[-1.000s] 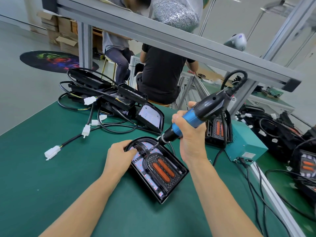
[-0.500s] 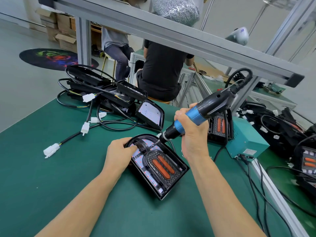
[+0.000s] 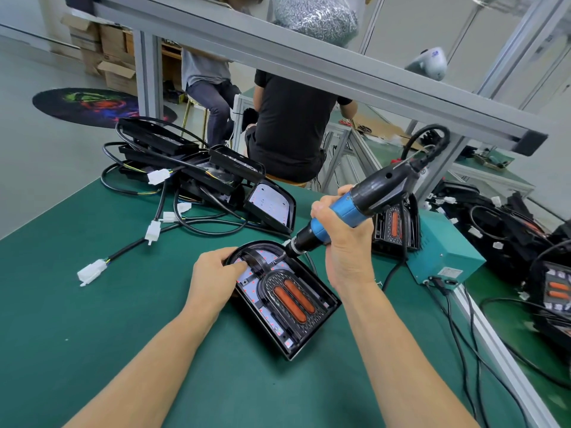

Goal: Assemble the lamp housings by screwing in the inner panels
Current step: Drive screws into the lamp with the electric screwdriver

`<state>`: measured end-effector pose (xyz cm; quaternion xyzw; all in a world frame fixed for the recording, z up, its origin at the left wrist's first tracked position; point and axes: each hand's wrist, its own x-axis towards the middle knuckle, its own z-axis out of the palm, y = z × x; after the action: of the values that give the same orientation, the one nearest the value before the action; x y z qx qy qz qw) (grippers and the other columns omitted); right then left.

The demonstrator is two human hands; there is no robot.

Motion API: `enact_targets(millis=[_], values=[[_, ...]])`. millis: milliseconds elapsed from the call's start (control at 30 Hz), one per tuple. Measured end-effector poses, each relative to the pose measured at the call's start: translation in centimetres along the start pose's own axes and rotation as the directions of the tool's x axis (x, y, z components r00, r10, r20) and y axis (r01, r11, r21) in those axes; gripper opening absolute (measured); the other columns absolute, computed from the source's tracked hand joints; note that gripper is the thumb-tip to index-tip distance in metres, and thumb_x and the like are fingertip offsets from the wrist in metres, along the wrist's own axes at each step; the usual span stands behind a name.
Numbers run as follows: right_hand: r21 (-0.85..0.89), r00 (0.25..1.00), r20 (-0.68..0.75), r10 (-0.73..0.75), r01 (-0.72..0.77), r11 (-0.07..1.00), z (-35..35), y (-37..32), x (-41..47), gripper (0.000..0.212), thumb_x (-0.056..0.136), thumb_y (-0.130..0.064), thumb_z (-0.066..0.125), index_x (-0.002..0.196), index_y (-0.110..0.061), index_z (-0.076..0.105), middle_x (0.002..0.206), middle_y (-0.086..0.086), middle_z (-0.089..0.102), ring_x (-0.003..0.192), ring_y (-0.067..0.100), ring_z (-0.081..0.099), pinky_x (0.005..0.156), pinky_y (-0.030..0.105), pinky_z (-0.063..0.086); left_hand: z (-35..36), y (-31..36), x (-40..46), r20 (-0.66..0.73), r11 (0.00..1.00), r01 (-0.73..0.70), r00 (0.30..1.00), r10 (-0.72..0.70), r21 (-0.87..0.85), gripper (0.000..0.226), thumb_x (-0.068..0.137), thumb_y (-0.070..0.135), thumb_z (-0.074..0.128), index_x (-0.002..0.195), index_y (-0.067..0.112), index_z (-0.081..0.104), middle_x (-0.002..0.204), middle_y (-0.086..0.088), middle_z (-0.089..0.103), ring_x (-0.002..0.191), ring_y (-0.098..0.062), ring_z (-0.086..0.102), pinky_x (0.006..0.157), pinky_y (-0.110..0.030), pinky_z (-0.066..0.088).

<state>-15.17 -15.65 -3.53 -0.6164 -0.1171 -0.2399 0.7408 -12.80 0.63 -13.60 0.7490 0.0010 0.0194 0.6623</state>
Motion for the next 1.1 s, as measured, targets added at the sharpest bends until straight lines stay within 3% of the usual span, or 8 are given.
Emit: enact_targets(millis=[200, 300, 467, 700, 800, 900, 1000, 1100], values=[[0.086, 0.982, -0.187, 0.024, -0.008, 0.996, -0.6, -0.3, 0.0, 0.045, 0.081, -0.003, 0.070, 0.116, -0.024, 0.050, 0.077, 0.001, 0.056, 0.081, 0.019, 0.053, 0.096, 0.038, 0.045, -0.2, 0.4, -0.1, 0.013, 1.000, -0.027, 1.000, 0.027, -0.009, 0.031, 0.079, 0.003, 0.059, 0.080, 0.030, 0.074, 0.083, -0.015, 0.070, 0.069, -0.018, 0.055, 0.075, -0.038, 0.050], [0.103, 0.955, -0.297, -0.003, 0.036, 0.994, -1.9, -1.1, 0.2, 0.040, 0.087, 0.000, 0.067, 0.116, -0.023, 0.050, 0.076, -0.003, 0.060, 0.082, 0.019, 0.055, 0.096, 0.040, 0.043, -0.2, 0.4, -0.2, 0.006, 1.000, -0.015, 1.000, 0.015, -0.009, 0.034, 0.081, 0.003, 0.059, 0.079, 0.033, 0.074, 0.083, -0.009, 0.072, 0.072, -0.019, 0.060, 0.082, -0.044, 0.053], [0.113, 0.902, -0.419, -0.107, 0.169, 0.979, -5.9, -3.4, -0.3, 0.033, 0.086, -0.003, 0.067, 0.110, -0.019, 0.051, 0.075, -0.009, 0.061, 0.069, 0.013, 0.057, 0.077, 0.028, 0.050, 0.2, 0.3, -0.1, -0.048, 0.997, 0.000, 0.999, 0.004, 0.083, 0.034, 0.082, 0.005, 0.059, 0.079, 0.037, 0.070, 0.080, 0.012, 0.072, 0.085, -0.018, 0.066, 0.076, -0.032, 0.051], [0.157, 0.783, -0.620, -0.040, 0.175, 0.972, -11.3, -3.7, -4.0, 0.027, 0.092, -0.003, 0.061, 0.108, -0.022, 0.050, 0.081, -0.002, 0.053, 0.065, 0.013, 0.057, 0.074, 0.025, 0.050, -0.3, 0.1, -0.2, -0.146, 0.908, -0.005, 0.987, 0.073, 0.418, 0.031, 0.086, 0.004, 0.051, 0.108, 0.018, 0.068, 0.099, -0.010, 0.067, 0.098, -0.034, 0.055, 0.086, -0.044, 0.047], [0.128, 0.779, -0.627, -0.016, 0.123, 0.984, -12.4, -3.2, -5.2, 0.028, 0.091, -0.002, 0.061, 0.105, -0.023, 0.051, 0.079, -0.001, 0.054, 0.065, 0.013, 0.057, 0.072, 0.025, 0.050, -0.5, 0.5, -0.3, -0.098, 0.819, -0.026, 0.990, 0.101, 0.573, 0.024, 0.081, 0.003, 0.052, 0.093, 0.016, 0.069, 0.097, -0.015, 0.063, 0.094, -0.038, 0.054, 0.081, -0.046, 0.047], [0.070, 0.800, -0.599, -0.033, 0.094, 0.993, -12.8, -3.3, -5.6, 0.028, 0.090, 0.001, 0.061, 0.103, -0.023, 0.052, 0.067, -0.006, 0.058, 0.063, 0.013, 0.056, 0.071, 0.027, 0.048, -0.6, 1.5, -0.3, -0.147, 0.790, 0.031, 0.986, 0.075, 0.613, 0.034, 0.079, 0.005, 0.059, 0.110, 0.017, 0.069, 0.120, -0.015, 0.060, 0.108, -0.037, 0.051, 0.094, -0.044, 0.041], [0.049, 0.812, -0.580, -0.055, 0.103, 0.994, -12.8, -3.5, -5.7, 0.029, 0.090, 0.001, 0.061, 0.104, -0.022, 0.051, 0.066, -0.009, 0.060, 0.066, 0.015, 0.056, 0.075, 0.031, 0.046, 0.4, 3.3, -0.6, -0.142, 0.797, -0.148, 0.949, 0.281, 0.586, 0.034, 0.080, 0.007, 0.064, 0.112, 0.015, 0.068, 0.121, -0.010, 0.062, 0.111, -0.033, 0.052, 0.096, -0.043, 0.039], [0.047, 0.814, -0.578, -0.055, 0.101, 0.994, -12.5, -3.5, -5.6, 0.029, 0.090, 0.001, 0.062, 0.105, -0.022, 0.052, 0.066, -0.009, 0.059, 0.067, 0.014, 0.056, 0.074, 0.030, 0.047, 4.1, 6.3, -0.8, 0.124, 0.707, -0.457, 0.874, 0.470, 0.540, 0.019, 0.080, 0.022, 0.060, 0.092, 0.020, 0.075, 0.095, 0.002, 0.072, 0.094, -0.021, 0.059, 0.087, -0.036, 0.044]])
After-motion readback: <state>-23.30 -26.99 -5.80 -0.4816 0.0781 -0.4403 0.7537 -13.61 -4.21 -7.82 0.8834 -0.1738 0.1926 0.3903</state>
